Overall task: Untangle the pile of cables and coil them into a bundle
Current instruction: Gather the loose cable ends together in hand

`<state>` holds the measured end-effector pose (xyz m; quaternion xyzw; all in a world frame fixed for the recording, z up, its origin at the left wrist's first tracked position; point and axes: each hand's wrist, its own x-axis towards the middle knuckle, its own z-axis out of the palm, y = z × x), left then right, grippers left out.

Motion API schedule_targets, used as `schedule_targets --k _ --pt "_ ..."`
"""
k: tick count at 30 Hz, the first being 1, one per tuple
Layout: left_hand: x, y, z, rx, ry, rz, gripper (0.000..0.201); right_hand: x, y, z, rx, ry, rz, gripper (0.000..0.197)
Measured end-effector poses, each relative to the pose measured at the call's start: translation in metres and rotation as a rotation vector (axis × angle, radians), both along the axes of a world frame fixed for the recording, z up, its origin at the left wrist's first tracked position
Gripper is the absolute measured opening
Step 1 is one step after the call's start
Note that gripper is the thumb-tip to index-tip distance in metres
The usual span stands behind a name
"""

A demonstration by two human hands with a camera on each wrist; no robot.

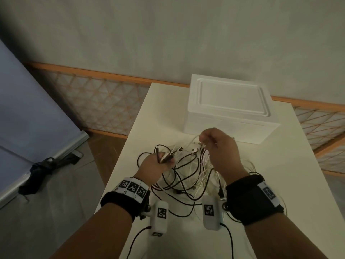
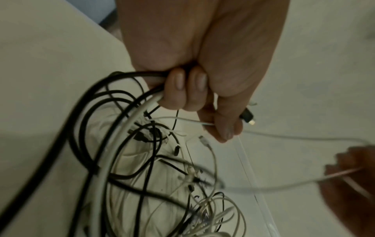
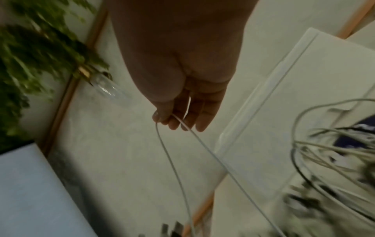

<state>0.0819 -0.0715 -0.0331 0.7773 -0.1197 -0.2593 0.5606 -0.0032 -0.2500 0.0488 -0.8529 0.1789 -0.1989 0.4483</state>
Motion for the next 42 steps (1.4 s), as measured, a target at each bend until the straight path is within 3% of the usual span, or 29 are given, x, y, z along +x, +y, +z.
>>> schedule_targets --k 2,8,10,12,14,16,18,20,22,26,29,32,34,38,40,42 --pt "0.001 -0.001 0.0 0.011 -0.064 -0.032 0.004 0.0 -0.002 0.014 0.107 -0.091 -0.066 0.022" --pt "0.007 0.014 -0.012 0.153 -0.224 -0.038 0.015 -0.014 -0.021 0.047 0.261 -0.404 -0.34 0.02" --pt "0.008 0.016 -0.011 0.154 -0.176 0.021 0.008 -0.016 -0.034 0.046 0.184 -0.392 -0.399 0.016" --pt "0.009 0.014 -0.004 0.094 -0.126 0.083 0.003 -0.017 -0.044 0.04 -0.165 -0.119 -0.399 0.011" --pt "0.01 0.008 0.007 0.031 -0.115 0.084 0.005 -0.017 -0.036 0.03 -0.518 0.177 -0.34 0.05" --pt "0.01 0.0 0.021 0.025 -0.129 -0.015 0.011 -0.016 -0.01 0.026 -0.63 0.212 -0.217 0.073" --pt "0.004 -0.008 0.04 0.029 -0.167 -0.154 0.027 -0.011 0.016 0.02 -0.755 0.244 0.02 0.079" --pt "-0.002 -0.016 0.05 0.002 -0.171 -0.228 0.042 -0.006 0.03 0.013 -0.831 0.343 0.285 0.066" --pt "-0.004 -0.018 0.053 -0.041 -0.158 -0.224 0.043 -0.002 0.029 0.009 -0.737 0.408 0.382 0.045" --pt "0.002 -0.007 0.033 0.06 -0.171 -0.17 0.034 -0.006 0.02 0.012 -0.498 0.433 0.278 0.027" --pt "0.0 0.001 0.013 0.267 -0.212 -0.225 0.024 -0.013 0.009 0.016 -0.278 0.245 0.126 0.021" --pt "0.0 0.009 -0.002 0.29 -0.171 -0.126 0.021 -0.02 -0.007 0.022 -0.04 0.04 -0.098 0.017" --pt "0.0 0.01 -0.004 0.268 -0.123 -0.077 0.017 -0.022 -0.015 0.021 0.03 -0.008 -0.13 0.016" --pt "-0.001 0.007 0.006 0.189 -0.093 -0.022 0.021 -0.022 -0.021 0.008 -0.005 0.066 -0.058 0.017" --pt "-0.003 0.005 0.021 0.103 -0.194 0.148 0.01 -0.024 -0.021 0.004 -0.127 0.138 0.017 0.016" --pt "-0.007 -0.001 0.043 -0.032 -0.287 0.209 0.018 -0.024 -0.016 0.001 -0.289 0.185 0.127 0.016"
